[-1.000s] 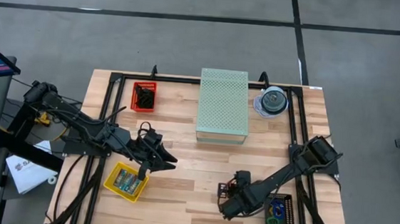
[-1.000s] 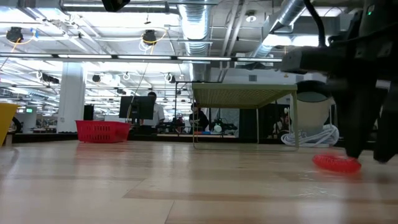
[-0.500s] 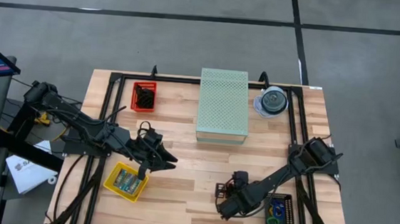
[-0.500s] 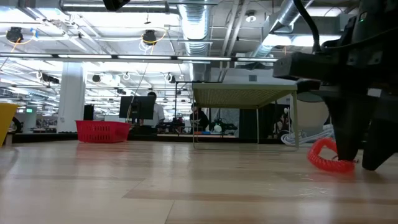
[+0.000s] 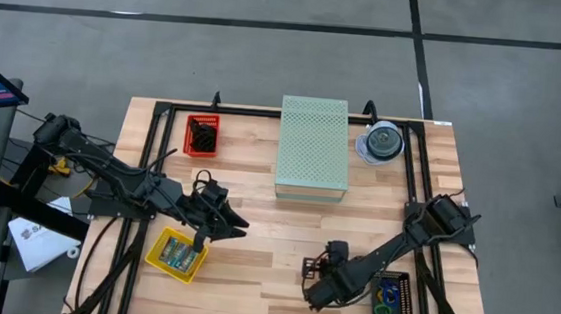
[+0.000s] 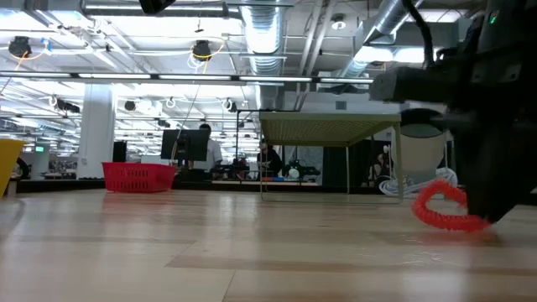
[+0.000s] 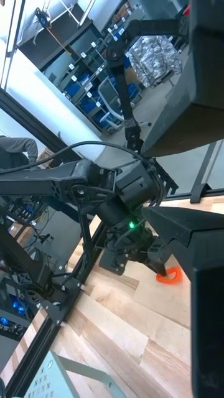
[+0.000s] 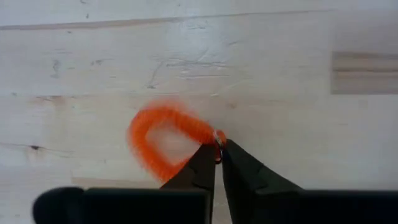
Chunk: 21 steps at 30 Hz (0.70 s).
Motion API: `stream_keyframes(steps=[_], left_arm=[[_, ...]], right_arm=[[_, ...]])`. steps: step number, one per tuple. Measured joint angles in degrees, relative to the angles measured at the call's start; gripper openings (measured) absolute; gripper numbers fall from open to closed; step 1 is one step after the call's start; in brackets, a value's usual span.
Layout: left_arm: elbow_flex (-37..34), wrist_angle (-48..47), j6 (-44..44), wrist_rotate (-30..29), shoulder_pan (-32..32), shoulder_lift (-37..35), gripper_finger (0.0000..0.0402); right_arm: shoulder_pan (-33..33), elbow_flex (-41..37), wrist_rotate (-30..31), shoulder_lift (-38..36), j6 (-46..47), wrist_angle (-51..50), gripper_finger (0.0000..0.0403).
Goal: Pick & Place Office Desk Supplies
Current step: Put the orange spring keychain band into the black bin
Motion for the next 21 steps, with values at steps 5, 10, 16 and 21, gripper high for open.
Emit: stream_keyframes(steps=[5, 10, 16, 21], left_arm=[[0.0, 0.0, 0.0, 0.0, -0.6, 0.0, 0.0136], [0.0, -0.1, 0.0, 0.0, -0.8, 0.0, 0.0136], [0.0, -0.1, 0.0, 0.0, -0.8, 0.0, 0.0136], [0.0, -0.1, 0.1, 0.0, -0.8, 0.0, 0.0136]], right_arm=[[2.2, 8.0, 2.6, 0.0, 0.1, -7.8, 0.0005], [5.2, 18.8, 4.6, -0.1, 0.2, -19.4, 0.0004], [10.0, 30.2, 2.1, -0.2, 0.4, -32.5, 0.0003], [14.7, 33.1, -5.8, -0.3, 0.8, -35.9, 0.0002]])
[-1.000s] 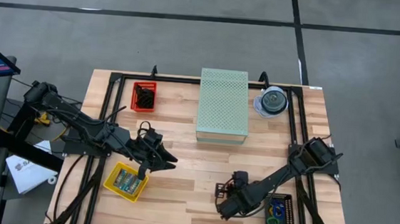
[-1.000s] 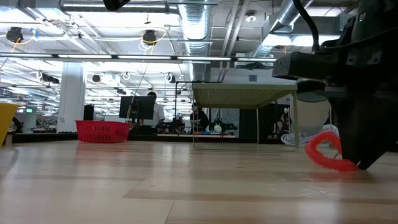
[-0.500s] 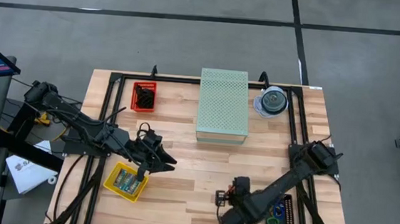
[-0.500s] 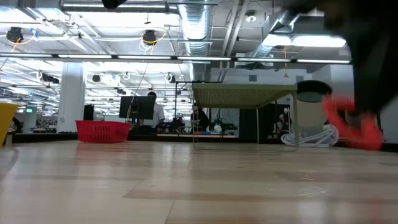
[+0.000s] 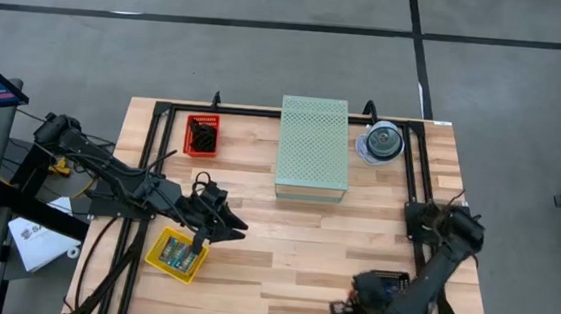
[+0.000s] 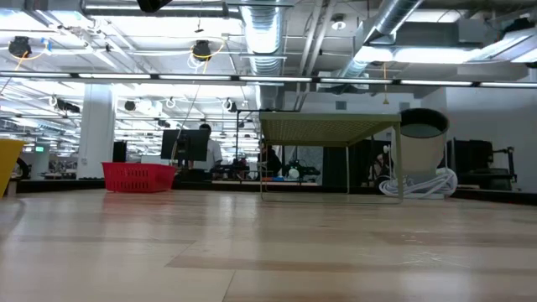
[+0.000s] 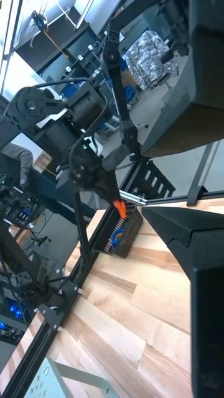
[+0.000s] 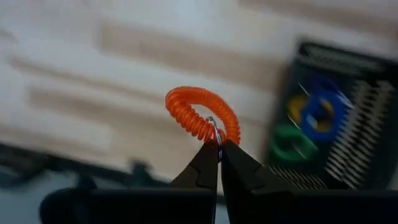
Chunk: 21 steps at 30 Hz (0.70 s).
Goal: Pick & Place Office Desk Supplies
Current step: Put the orange spring keychain band into the black bin
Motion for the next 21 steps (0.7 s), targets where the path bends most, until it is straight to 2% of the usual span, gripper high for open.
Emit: stream_keyframes(steps=[6, 12, 17, 21], left_arm=[[0.0, -0.1, 0.1, 0.0, 0.0, 0.0, 0.0136], [0.0, -0.3, 0.5, 0.0, 0.0, 0.0, 0.0136], [0.0, -1.1, 0.6, -0.5, 0.0, 0.0, 0.0136], [0.0, -1.0, 0.3, -0.5, 0.0, 0.0, 0.0136]], right_arm=[[5.2, -0.5, -10.6, 0.1, 0.1, -1.0, 0.0002], [8.8, -3.2, -15.7, 0.1, 0.3, -1.2, 0.0006], [11.3, -9.0, -21.6, 0.1, 1.1, -1.3, 0.0032], [12.4, -10.6, -22.2, 0.2, 1.4, -1.3, 0.0060]])
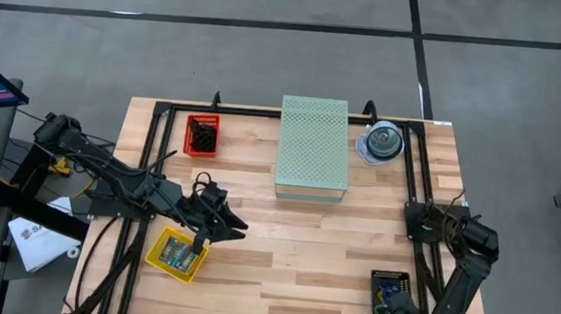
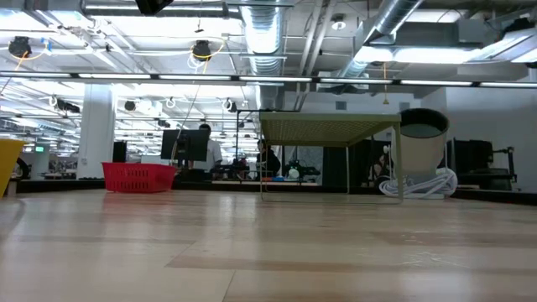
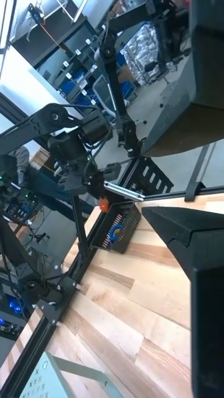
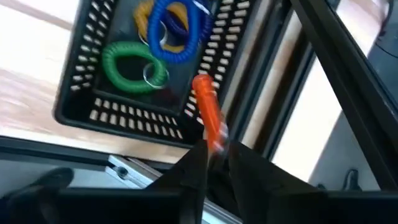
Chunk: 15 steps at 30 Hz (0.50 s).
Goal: Pick & Place Office Desk Supplies
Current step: Put the orange spring keychain band into the black bin, then put the black bin on the shelf
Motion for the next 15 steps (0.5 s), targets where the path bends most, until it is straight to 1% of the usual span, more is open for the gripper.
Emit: stream_keyframes(steps=[5, 9, 15], left_arm=[[0.0, 0.1, -0.6, 0.0, 0.0, 0.0, 0.0136], [0.0, 0.1, -1.6, -0.9, 0.0, 0.0, 0.0136], [0.0, 0.0, -2.4, -1.0, 0.0, 0.0, 0.0136]], right_arm=[[-1.0, 0.0, 3.8, -0.5, -0.3, 0.0, 0.0096], [-1.8, 0.0, 5.8, -0.5, -0.7, 0.0, 0.0121], [-4.3, 0.2, 11.8, -1.4, -1.2, 0.4, 0.0142]])
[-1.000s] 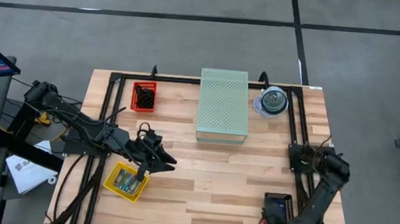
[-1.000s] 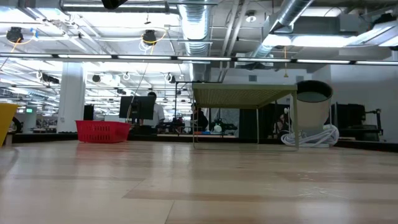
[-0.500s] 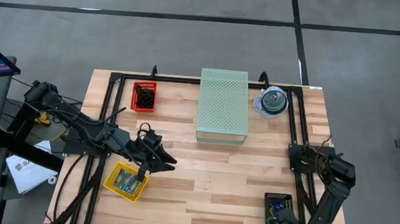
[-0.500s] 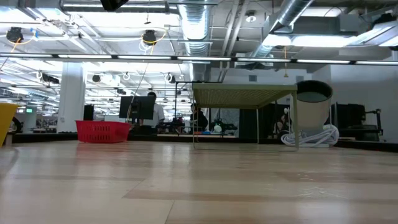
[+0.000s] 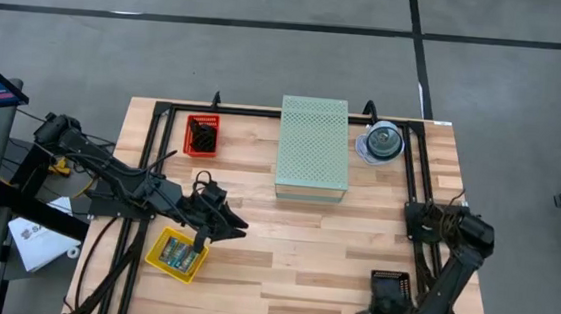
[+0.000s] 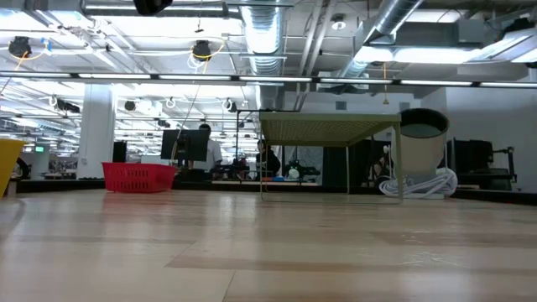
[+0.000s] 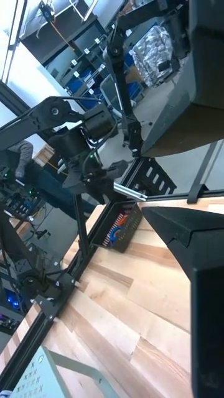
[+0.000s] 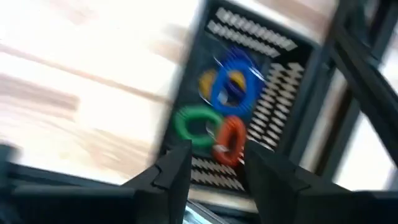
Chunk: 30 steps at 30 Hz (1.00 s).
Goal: Pick & Place Office Desk Supplies
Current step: Put the black bin on the shelf
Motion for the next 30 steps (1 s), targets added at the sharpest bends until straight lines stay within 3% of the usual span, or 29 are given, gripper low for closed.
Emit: stream_keyframes(steps=[3, 9, 13, 18, 25, 30], left_arm=[[0.0, -0.2, -1.1, 0.7, -0.5, 0.0, 0.0136], [0.0, -7.1, -7.0, 9.9, -4.0, 0.0, 0.0136], [0.0, -12.2, -9.1, 11.2, -7.9, 0.0, 0.0136], [0.2, -11.5, -9.8, 11.1, -9.6, 0.0, 0.0136], [3.5, -11.3, -5.2, 8.4, -9.6, 0.0, 0.0136], [4.5, -11.3, -2.0, 7.6, -9.6, 0.0, 0.0136]], right_arm=[[-1.6, 0.0, 4.6, -0.9, -0.7, 1.1, 0.0143], [-3.5, 0.0, 14.1, -4.2, -1.6, 3.9, 0.0138], [-4.9, 0.0, 16.5, -7.0, -1.7, 4.5, 0.0137], [-7.1, 0.0, 11.0, -9.6, -1.1, -0.1, 0.0148], [-9.5, -6.8, 1.7, -12.5, -0.7, 3.4, 0.0161], [-10.6, -9.4, -0.3, -11.0, -0.7, 6.5, 0.0157]])
